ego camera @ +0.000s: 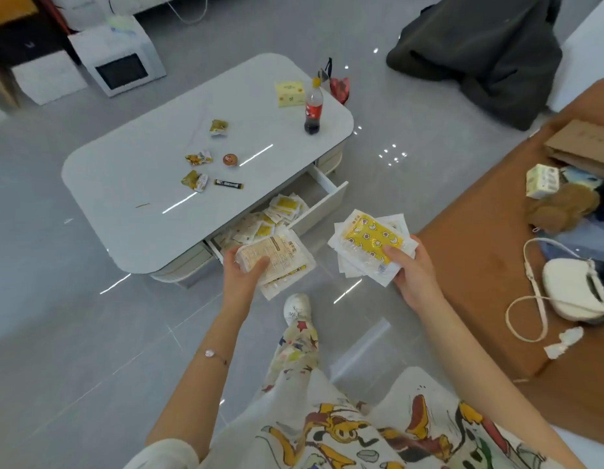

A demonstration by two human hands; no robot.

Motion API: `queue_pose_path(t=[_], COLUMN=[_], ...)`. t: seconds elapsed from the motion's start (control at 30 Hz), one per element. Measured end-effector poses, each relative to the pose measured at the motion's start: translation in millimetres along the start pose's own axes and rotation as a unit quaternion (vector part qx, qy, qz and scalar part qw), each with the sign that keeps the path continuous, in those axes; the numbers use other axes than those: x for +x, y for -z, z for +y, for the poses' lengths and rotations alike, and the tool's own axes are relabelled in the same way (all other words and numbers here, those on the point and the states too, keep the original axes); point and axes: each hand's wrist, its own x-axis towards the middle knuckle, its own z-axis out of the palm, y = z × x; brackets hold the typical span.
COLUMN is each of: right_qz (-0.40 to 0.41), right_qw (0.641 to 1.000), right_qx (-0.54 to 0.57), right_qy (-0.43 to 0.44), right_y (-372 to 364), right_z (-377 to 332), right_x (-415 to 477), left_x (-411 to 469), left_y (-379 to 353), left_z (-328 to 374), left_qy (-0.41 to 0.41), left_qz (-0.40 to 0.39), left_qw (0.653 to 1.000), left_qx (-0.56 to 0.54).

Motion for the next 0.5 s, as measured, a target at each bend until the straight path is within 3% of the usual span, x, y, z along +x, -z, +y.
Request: queue_pose_path(t=[0.33,0.5], right_qz=[-0.042,-0.067], right_qw=[0.991,0.979], right_qx=[-0.100,-0.142], right_qy=[-0.077,-0.133], right_y=[-97.4,-128.3], right_z=[-38.0,-13.9], right_x=[171.5,260.3], left_x=[141.8,203.9], left_y=[-13.3,-13.8], left_z=[41.0,26.4], left_qy=[0.066,0.105], left_qz=[0.093,0.140], left_qw=[0.989,0.981], left_qx=[-0.091,-0.080])
